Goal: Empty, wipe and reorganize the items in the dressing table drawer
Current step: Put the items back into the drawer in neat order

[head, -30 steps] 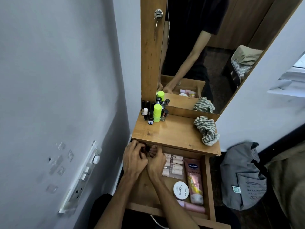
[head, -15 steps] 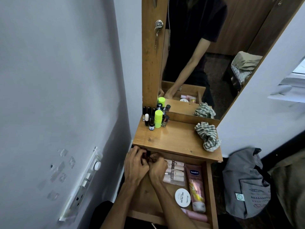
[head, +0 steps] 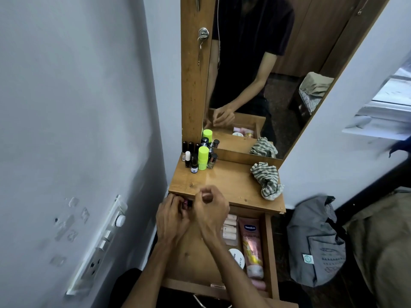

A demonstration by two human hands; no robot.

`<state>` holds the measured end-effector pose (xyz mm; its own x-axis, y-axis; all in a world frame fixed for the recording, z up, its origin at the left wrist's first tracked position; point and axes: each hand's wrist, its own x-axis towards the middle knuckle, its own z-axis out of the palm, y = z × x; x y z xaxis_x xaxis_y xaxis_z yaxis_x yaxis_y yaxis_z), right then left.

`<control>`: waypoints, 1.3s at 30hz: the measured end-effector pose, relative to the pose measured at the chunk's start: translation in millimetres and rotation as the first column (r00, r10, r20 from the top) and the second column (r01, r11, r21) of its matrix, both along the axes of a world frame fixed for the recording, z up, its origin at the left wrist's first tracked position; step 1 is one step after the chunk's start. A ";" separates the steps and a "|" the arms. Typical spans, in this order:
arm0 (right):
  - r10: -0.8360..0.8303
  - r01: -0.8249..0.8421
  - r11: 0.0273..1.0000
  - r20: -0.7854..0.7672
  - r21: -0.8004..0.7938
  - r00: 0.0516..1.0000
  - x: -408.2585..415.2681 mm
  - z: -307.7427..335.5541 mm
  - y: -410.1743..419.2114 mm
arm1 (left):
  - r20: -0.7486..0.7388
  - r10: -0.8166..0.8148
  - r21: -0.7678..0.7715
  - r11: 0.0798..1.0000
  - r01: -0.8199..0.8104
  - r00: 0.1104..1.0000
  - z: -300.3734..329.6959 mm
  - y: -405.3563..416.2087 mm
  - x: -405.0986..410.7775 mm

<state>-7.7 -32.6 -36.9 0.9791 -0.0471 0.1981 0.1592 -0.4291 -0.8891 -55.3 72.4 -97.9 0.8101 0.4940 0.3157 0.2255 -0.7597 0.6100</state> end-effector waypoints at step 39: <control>0.174 -0.147 0.950 0.076 -0.275 0.982 -5.9 36.8 -51.5 | -0.019 -0.010 -0.023 1.000 0.010 1.000 3.8 -4.6 -4.9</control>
